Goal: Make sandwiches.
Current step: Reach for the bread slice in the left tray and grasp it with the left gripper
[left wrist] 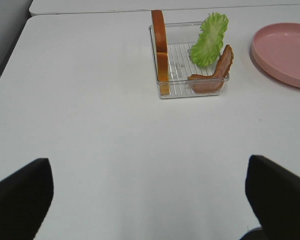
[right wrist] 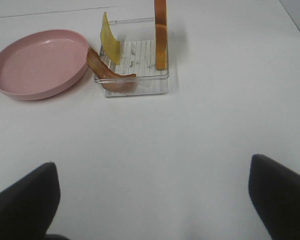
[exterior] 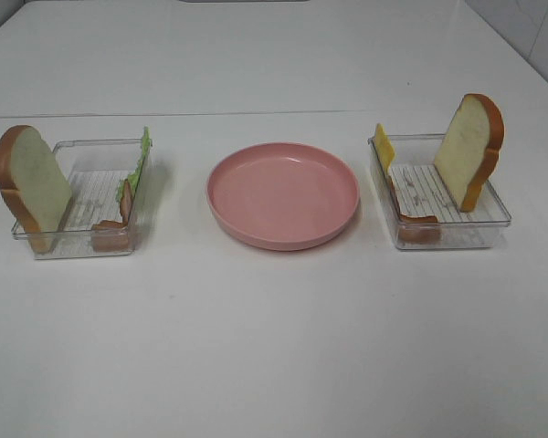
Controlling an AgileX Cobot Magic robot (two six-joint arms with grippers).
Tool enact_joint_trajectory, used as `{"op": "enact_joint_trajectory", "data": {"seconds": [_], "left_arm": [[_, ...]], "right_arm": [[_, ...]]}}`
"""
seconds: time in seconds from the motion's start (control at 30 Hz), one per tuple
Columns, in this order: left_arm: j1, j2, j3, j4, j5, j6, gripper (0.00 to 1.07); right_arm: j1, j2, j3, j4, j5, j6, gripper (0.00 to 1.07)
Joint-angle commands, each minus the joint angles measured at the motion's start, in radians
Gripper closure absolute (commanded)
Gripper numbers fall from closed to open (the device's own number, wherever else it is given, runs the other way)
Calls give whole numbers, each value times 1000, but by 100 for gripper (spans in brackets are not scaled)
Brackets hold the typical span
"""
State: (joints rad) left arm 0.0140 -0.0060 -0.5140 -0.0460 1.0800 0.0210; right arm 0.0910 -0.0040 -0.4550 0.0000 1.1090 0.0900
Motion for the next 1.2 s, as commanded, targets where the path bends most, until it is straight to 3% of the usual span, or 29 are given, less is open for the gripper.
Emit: {"op": "enact_joint_trajectory", "data": {"seconds": [0.03,0.33,0.43,0.47,0.5,0.57,0.6,0.67,0.7,0.73,0.8,0.87,0.9,0.97,1.0,1.07,1.17,1.2], "left_arm": [[-1,-12,-1,-8,-4,-5,5],[-1,31,-7,7,7,-7,5],[-1,169,-61,14,57,-5,5],[-1,289,-113,16,88,-9,6],[-1,289,-113,16,88,-9,6],[-1,511,-215,15,151,-9,6],[-1,511,-215,15,151,-9,6],[-1,750,-331,16,206,-4,6],[-1,750,-331,16,206,-4,6],[-1,912,-419,33,209,4,6],[-1,974,-457,46,209,4,6],[-1,1179,-602,56,209,-4,6],[-1,1179,-602,56,209,-4,6],[-1,1423,-823,60,232,-4,6],[-1,1423,-823,60,232,-4,6],[-11,1573,-977,62,236,-4,6],[-17,1620,-1026,62,236,-4,6],[-32,1705,-1110,61,236,-8,6]], "right_arm": [[-6,-32,2,0,-10,-10,11],[-6,-32,2,0,-10,-10,11],[-6,-32,2,0,-10,-10,11],[-6,-32,2,0,-10,-10,11],[-6,-32,2,0,-10,-10,11],[-6,-32,2,0,-10,-10,11],[-6,-32,2,0,-10,-10,11],[-6,-32,2,0,-10,-10,11],[-6,-32,2,0,-10,-10,11],[-6,-32,2,0,-10,-10,11],[-6,-32,2,0,-10,-10,11],[-6,-32,2,0,-10,-10,11],[-6,-32,2,0,-10,-10,11],[-6,-32,2,0,-10,-10,11],[-6,-32,2,0,-10,-10,11],[-6,-32,2,0,-10,-10,11],[-6,-32,2,0,-10,-10,11],[-6,-32,2,0,-10,-10,11]]}}
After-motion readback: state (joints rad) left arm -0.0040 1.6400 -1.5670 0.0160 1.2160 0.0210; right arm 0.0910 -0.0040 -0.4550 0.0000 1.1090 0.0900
